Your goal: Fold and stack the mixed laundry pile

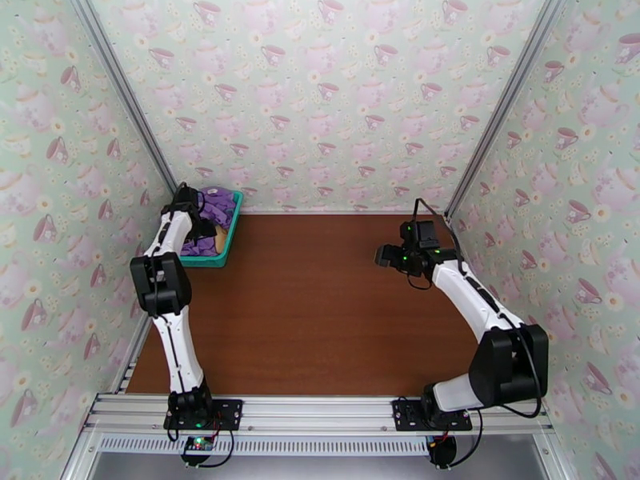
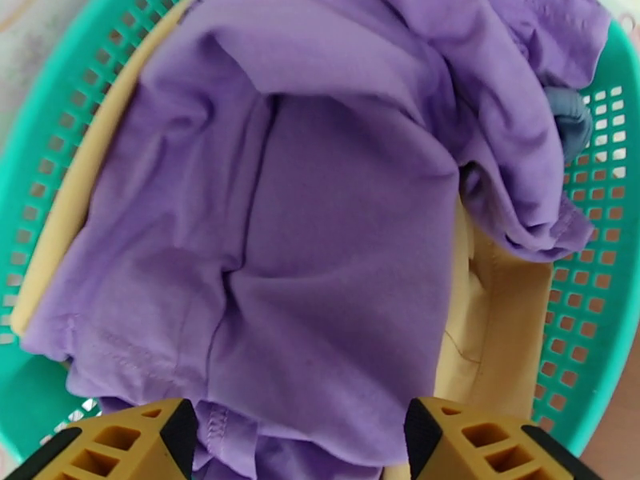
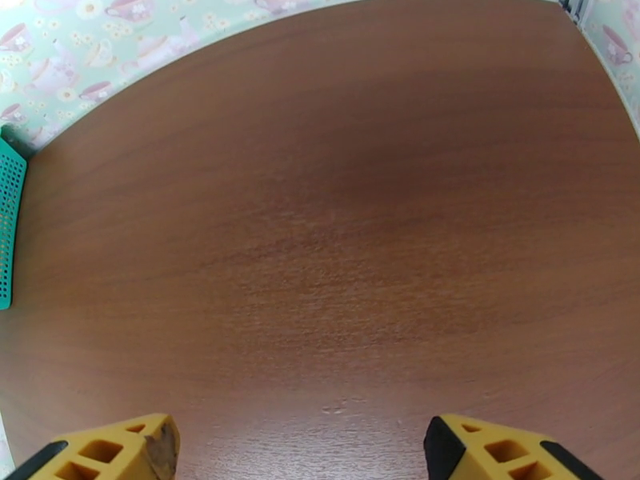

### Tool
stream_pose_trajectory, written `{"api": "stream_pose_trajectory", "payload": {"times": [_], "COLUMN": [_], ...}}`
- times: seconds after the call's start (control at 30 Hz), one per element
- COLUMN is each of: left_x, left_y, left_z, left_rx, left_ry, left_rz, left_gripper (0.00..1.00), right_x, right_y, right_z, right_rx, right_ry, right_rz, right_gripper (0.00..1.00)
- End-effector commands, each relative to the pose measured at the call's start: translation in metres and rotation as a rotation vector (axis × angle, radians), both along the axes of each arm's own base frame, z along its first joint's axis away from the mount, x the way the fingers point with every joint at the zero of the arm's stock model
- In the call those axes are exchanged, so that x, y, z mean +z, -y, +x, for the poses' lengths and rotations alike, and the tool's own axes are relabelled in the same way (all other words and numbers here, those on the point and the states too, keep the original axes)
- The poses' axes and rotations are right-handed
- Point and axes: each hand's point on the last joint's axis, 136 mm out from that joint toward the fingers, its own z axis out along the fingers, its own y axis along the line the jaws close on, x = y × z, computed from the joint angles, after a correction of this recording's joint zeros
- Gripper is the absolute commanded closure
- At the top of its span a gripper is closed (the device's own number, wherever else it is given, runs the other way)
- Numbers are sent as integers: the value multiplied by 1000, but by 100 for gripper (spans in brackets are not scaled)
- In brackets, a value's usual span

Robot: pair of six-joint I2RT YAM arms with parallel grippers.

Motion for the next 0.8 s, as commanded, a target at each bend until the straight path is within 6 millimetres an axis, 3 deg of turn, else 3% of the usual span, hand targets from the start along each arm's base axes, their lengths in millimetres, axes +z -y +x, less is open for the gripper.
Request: {"api": "stream_pose_trajectory", "payload": {"times": [0.0, 0.13, 0.43, 0.5, 0.57, 0.6, 0.63, 0.7, 0.77], "left_x": [-10, -19, -41, -43, -42, -40, -35, -18, 14], "left_y": [6, 5, 0, -1, -1, -3, -4, -5, -6], "left_z": [12, 16, 13, 12, 12, 11, 11, 11, 11], "left_rx": [-37, -30, -15, -14, -11, -8, -2, 5, 13], "left_ry": [29, 35, 4, 2, 4, 7, 13, 43, 104], "left_rz": [-17, -25, -49, -58, -61, -58, -53, -42, -27], "left_gripper": [31, 40, 47, 62, 85, 96, 100, 100, 100], "right_x": [8, 10, 25, 28, 32, 35, 37, 41, 46], "right_y": [-11, -20, -23, -22, -21, -21, -21, -22, -21], "right_z": [5, 5, -1, -3, -5, -5, -6, -7, -8], "right_rx": [9, 27, 33, 32, 30, 28, 30, 30, 28], "right_ry": [2, -2, 16, 22, 29, 33, 36, 41, 51], "right_rz": [4, -8, -11, -11, -11, -8, -6, -1, 4], "right_gripper": [16, 18, 21, 24, 27, 28, 29, 30, 30]}}
